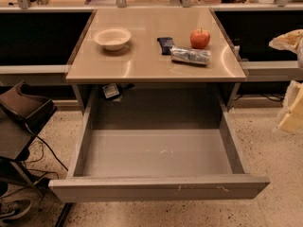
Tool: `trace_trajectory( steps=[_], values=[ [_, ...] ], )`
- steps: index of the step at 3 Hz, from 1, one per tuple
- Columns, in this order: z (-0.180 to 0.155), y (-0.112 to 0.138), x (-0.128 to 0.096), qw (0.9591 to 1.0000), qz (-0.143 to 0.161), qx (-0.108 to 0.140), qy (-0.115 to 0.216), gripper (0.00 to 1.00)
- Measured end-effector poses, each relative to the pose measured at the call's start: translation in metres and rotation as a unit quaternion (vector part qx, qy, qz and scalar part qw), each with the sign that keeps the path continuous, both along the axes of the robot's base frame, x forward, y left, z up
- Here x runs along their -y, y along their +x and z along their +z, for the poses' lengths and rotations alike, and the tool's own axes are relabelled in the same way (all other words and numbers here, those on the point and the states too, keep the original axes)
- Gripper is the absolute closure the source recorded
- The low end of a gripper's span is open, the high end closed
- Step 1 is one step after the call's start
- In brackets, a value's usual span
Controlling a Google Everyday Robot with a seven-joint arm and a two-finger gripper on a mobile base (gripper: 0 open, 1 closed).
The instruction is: Close top drawer
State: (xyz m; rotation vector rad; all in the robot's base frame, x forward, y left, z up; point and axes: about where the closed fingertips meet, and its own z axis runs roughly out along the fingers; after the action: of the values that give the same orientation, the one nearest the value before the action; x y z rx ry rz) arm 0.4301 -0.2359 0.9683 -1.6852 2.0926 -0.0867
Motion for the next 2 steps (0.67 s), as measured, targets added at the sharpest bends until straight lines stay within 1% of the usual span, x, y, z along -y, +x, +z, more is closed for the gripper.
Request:
trace_trajectory(
  steps=[1, 2],
  values=[
    [0.0, 0.0, 0.0, 1.0, 0.0, 0.0, 0.0, 0.0],
    [-0.024, -0.006, -0.008, 0.9997, 0.01, -0.011, 0.02, 0.0]
  ],
)
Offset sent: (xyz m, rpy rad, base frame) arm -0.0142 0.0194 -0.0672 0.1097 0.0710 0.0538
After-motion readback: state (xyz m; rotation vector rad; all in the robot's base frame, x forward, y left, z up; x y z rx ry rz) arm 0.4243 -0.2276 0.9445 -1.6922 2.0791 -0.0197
